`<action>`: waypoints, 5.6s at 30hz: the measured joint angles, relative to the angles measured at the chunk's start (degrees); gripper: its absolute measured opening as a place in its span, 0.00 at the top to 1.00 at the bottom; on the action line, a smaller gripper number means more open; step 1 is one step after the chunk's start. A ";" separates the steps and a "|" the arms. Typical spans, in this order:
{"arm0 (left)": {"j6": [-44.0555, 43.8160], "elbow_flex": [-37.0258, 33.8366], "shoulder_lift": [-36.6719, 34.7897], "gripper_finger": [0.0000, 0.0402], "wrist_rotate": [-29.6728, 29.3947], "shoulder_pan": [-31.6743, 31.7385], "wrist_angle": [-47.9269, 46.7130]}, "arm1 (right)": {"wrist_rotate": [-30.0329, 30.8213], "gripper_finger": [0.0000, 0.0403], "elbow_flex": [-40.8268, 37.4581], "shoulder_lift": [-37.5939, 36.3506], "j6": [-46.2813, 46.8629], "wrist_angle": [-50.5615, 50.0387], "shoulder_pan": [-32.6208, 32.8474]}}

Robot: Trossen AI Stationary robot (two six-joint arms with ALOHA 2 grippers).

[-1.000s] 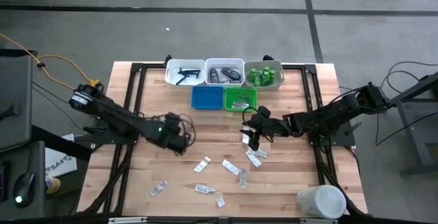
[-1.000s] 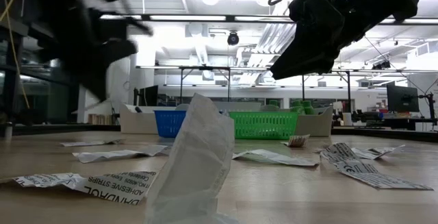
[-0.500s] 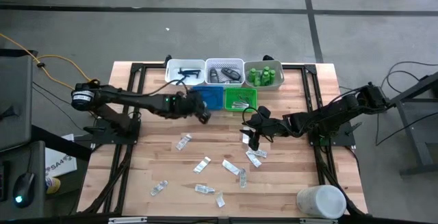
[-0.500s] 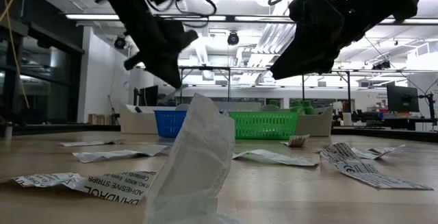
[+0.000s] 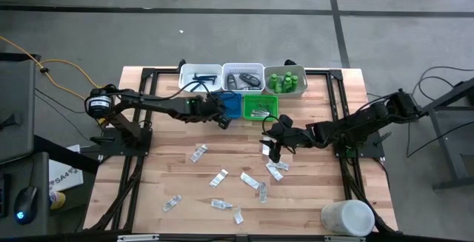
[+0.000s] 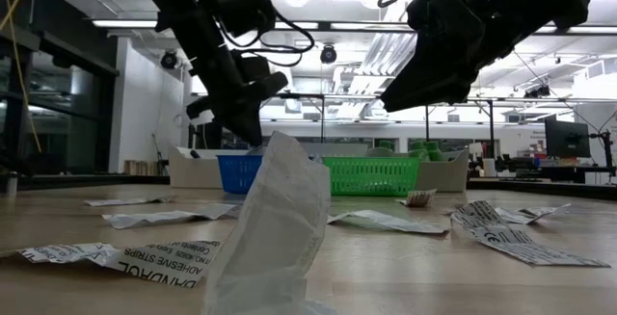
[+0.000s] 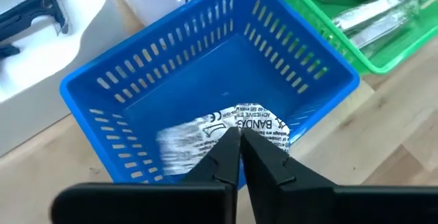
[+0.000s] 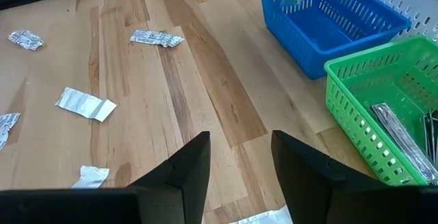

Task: Pick & Place Travel size toiletries
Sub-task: Put the white bandage pad into the blue basket

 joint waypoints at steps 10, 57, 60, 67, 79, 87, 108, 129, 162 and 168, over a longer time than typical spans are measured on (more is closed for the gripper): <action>3.90 0.01 -1.58 0.74 2.19 -0.27 -1.59 | -0.10 0.63 0.01 0.01 0.12 -0.03 -0.01; 64.00 -4.83 -8.66 0.51 28.16 -16.13 -21.03 | -2.16 0.63 0.02 0.02 1.49 -2.57 -0.01; 65.98 -7.98 -8.61 0.45 27.69 -15.79 -19.39 | -2.16 0.63 0.02 0.02 1.49 -2.57 -0.02; 66.19 -13.14 -8.59 0.43 27.01 -15.82 -10.74 | -2.16 0.63 0.02 0.02 1.46 -2.57 -0.02; 65.32 -17.36 -6.58 0.43 27.44 -15.79 -5.70 | -1.84 0.63 0.02 0.02 1.46 -2.49 -0.02; 63.57 -17.77 -6.45 0.59 28.62 -15.82 -5.51 | -1.68 0.63 0.02 0.02 1.44 -2.55 -0.02; 56.82 -11.66 -7.10 0.99 22.03 -15.85 -2.64 | -1.69 0.63 0.02 0.02 1.20 -2.59 -0.02; 28.46 -5.49 -6.34 0.99 1.41 2.07 10.39 | -1.51 0.63 0.02 0.02 1.03 -1.77 -0.07; 25.80 -5.44 -11.91 0.67 2.97 3.11 6.95 | -1.68 0.63 0.00 0.02 1.01 -2.02 -0.07; 23.42 -5.43 -19.67 0.67 2.97 -2.97 -5.63 | -1.73 0.63 0.00 0.02 1.07 -2.65 -0.07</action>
